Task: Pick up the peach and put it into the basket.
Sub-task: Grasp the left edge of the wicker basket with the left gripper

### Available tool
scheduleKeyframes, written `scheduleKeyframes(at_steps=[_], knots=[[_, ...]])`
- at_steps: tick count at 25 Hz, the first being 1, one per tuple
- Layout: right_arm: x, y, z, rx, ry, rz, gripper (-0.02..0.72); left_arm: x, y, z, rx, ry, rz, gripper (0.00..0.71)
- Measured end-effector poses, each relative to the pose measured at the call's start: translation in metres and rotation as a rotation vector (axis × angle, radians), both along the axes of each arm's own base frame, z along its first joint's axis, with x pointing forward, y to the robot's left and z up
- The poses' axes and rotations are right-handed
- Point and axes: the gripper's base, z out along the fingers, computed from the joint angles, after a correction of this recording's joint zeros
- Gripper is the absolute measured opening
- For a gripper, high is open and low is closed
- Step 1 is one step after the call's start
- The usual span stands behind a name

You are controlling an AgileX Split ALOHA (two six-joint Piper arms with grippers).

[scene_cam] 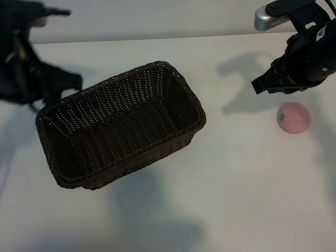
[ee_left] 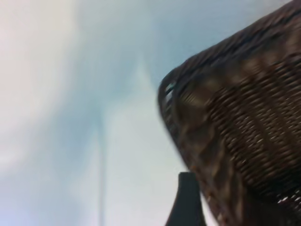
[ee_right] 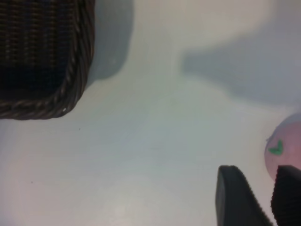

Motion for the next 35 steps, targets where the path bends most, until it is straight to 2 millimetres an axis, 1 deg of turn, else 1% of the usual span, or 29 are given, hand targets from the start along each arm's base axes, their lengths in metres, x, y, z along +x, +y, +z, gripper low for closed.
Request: scheduleKeyframes(at_steps=[5, 8, 11, 14, 17, 20, 22, 27, 30, 35], knots=[[0.0, 0.0, 0.0, -0.003, 0.0, 0.001, 0.249, -0.025, 0.014, -0.006, -0.015, -0.012, 0.098, 0.586], [0.0, 0.0, 0.0, -0.004, 0.0, 0.001, 0.249, -0.033, 0.019, -0.014, -0.013, -0.009, 0.149, 0.586], [-0.001, 0.0, 0.0, -0.007, 0.007, 0.003, 0.249, -0.036, 0.024, -0.027, 0.013, -0.017, 0.217, 0.586], [-0.001, -0.001, -0.001, -0.009, 0.016, 0.004, 0.251, -0.033, 0.033, -0.04, -0.027, -0.041, 0.284, 0.586], [-0.001, -0.001, -0.001, -0.009, 0.017, 0.004, 0.251, -0.03, 0.046, -0.052, -0.096, -0.047, 0.353, 0.586], [-0.002, -0.001, -0.001, -0.009, 0.018, 0.004, 0.251, -0.027, 0.055, -0.062, -0.168, -0.039, 0.385, 0.586], [-0.002, -0.001, -0.001, -0.009, 0.018, 0.004, 0.251, -0.022, 0.057, -0.067, -0.191, -0.029, 0.381, 0.586], [-0.002, -0.001, -0.001, -0.009, 0.018, 0.004, 0.251, -0.007, 0.052, -0.088, -0.229, 0.011, 0.376, 0.586], [-0.002, -0.001, -0.001, -0.009, 0.018, 0.004, 0.251, 0.003, 0.047, -0.106, -0.254, 0.037, 0.382, 0.586], [-0.002, -0.001, -0.001, -0.008, 0.018, 0.004, 0.252, 0.016, 0.04, -0.13, -0.282, 0.072, 0.374, 0.586]])
